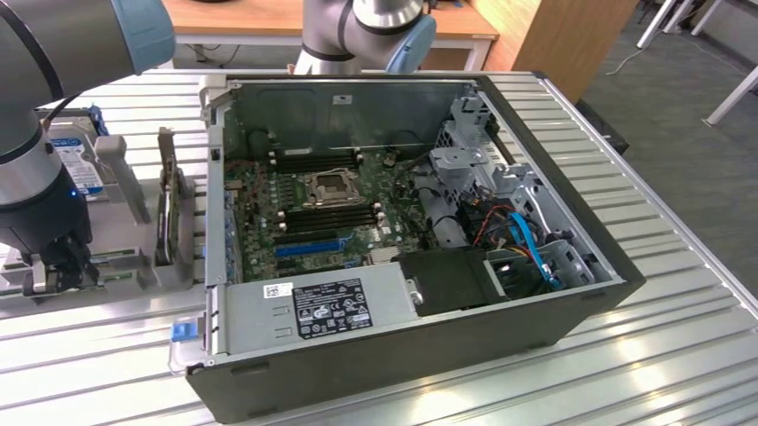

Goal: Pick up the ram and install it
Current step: 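Pick up the ram and move it above insertion slot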

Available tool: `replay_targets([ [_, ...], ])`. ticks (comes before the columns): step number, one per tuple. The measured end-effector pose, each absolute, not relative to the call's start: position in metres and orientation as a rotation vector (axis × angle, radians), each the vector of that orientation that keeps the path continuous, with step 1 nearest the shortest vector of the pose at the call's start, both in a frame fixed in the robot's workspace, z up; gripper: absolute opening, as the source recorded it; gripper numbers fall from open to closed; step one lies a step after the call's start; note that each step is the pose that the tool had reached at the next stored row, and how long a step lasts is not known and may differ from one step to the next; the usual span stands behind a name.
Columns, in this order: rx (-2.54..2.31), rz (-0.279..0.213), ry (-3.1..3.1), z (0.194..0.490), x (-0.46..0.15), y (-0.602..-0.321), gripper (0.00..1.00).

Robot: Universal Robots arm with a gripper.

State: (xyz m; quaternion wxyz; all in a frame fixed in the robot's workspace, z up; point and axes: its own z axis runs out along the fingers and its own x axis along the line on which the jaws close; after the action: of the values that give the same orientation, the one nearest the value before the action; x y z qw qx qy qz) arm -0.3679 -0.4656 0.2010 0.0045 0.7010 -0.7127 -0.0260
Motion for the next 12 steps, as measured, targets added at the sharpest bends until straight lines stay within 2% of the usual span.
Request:
replay_targets([
  [12,2.196,-0.081,-2.233,0.2043,-0.3679,-0.4656,0.11],
])
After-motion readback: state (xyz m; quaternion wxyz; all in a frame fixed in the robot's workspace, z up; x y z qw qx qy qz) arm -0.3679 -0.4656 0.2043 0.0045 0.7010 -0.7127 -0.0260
